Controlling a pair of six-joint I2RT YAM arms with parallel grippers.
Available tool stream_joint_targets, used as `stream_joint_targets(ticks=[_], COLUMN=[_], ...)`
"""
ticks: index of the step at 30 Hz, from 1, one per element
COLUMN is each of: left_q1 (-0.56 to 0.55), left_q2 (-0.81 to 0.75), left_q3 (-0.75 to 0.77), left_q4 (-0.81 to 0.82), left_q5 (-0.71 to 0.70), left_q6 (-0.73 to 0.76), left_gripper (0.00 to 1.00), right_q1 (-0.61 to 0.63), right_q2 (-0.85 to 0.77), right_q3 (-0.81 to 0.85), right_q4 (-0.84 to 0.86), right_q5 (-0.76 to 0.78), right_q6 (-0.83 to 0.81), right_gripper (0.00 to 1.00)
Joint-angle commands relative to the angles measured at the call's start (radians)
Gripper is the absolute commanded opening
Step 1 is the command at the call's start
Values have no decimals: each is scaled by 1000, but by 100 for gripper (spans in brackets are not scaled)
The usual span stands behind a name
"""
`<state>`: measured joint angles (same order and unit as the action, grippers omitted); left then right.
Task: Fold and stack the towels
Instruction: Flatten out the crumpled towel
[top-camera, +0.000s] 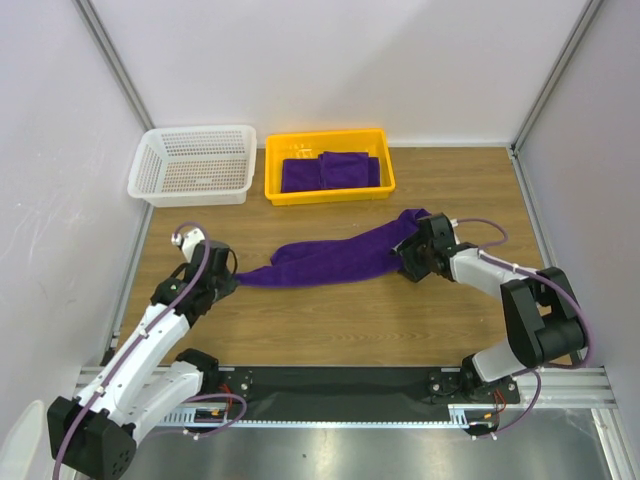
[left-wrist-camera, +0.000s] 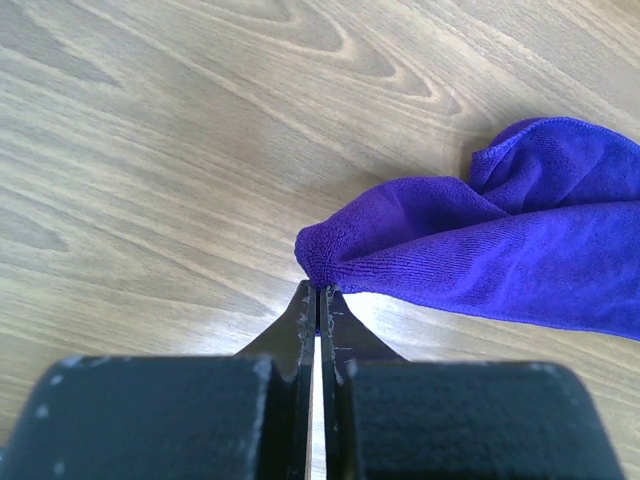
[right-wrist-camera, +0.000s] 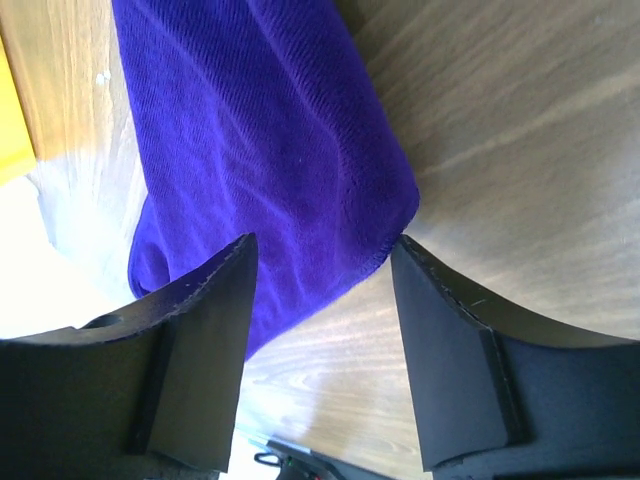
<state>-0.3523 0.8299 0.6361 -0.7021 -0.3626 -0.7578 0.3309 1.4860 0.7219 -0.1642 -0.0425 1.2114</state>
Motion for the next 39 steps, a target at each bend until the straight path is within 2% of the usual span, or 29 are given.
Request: stream_joint_targets(ticks=[1,5,7,8,9,11,15,17,25,29,34,39], left_q1=[19,26,29,32,32,36,38,38,38,38,50,68], left_q2=[-8,-12,-18,-20,-21,-26,-34,-40,-45,-22,31,121], left_q3=[37,39,40,40,40,46,69,92,204,272,426,556], left_q4=[26,21,16,16,16,12,12,7,-14,-37,-43,9], left_q5=[-1,-2,-4,-6,-6,-9,-18,-22,-19,-48,-84,-91], left_q6=[37,38,38,37,38,38,55,66,113,156,264,310], left_gripper=[0,0,0,0,1,0,0,0,0,0,0,0], right_q1=[5,5,3,3,2,5,3,3,-6,-9,-32,-52], right_q2=[25,51,60,60,59,53,14,-6,-82,-96,-141,-142], right_q3=[11,40,54,69,77,125,240,290,574,605,593,749], right_q4=[60,54,45,37,25,-30,-182,-283,-619,-751,-775,-785], right_q5=[70,90,104,107,115,147,193,213,276,274,233,236], right_q6=[14,-10,-21,-36,-44,-87,-197,-251,-466,-506,-523,-588], right_gripper=[60,53,37,26,21,11,3,0,0,0,0,0])
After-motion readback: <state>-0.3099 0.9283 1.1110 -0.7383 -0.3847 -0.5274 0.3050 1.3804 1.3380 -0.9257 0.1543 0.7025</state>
